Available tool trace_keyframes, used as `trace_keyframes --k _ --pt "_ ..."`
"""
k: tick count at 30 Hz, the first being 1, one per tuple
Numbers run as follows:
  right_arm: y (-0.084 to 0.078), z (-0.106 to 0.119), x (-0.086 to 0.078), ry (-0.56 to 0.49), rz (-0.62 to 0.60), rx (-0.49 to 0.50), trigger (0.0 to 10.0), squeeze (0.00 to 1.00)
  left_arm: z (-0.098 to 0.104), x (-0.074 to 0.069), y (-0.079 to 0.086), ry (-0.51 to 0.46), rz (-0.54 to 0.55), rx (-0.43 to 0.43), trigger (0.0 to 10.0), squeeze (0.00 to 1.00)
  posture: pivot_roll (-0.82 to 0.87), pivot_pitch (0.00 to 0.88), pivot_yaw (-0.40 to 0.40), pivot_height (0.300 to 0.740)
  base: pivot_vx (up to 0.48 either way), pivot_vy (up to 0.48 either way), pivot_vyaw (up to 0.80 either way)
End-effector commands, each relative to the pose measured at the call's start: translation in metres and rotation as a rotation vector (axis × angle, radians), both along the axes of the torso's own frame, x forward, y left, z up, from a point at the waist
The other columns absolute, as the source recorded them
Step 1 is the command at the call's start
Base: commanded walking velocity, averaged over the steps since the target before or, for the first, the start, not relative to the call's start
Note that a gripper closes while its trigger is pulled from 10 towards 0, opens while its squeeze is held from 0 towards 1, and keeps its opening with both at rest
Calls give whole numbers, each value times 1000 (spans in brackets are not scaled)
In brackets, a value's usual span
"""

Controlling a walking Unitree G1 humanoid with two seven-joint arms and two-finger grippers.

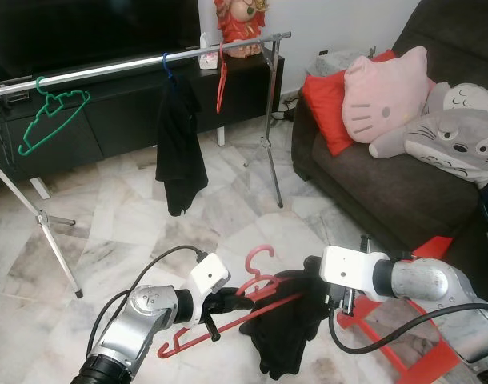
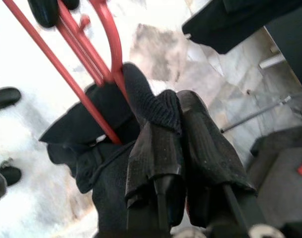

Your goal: Hang hanger

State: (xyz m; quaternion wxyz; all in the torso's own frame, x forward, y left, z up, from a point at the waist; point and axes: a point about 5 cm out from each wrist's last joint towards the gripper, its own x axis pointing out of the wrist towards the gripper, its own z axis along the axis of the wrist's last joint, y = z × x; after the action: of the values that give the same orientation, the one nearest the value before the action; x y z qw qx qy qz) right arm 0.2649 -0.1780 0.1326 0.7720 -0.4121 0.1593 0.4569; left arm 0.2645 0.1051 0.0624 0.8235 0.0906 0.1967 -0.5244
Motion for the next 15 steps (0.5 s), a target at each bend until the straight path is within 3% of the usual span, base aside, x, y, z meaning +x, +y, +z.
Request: trace_keyframes --k 1,8,15 --pt "13 20 1 -65 76 53 10000 0 0 3 -1 -21 -4 13 10000 0 -147 0 -23 740 0 0 0" --pt "29 29 -8 -68 188 114 10000 0 4 2 -7 -16 -23 -47 10000 0 -149 0 -23 740 0 0 0" --pt "47 38 -21 -50 291 174 10000 0 -1 4 -6 -23 -13 -20 10000 0 -154 0 -25 740 0 0 0"
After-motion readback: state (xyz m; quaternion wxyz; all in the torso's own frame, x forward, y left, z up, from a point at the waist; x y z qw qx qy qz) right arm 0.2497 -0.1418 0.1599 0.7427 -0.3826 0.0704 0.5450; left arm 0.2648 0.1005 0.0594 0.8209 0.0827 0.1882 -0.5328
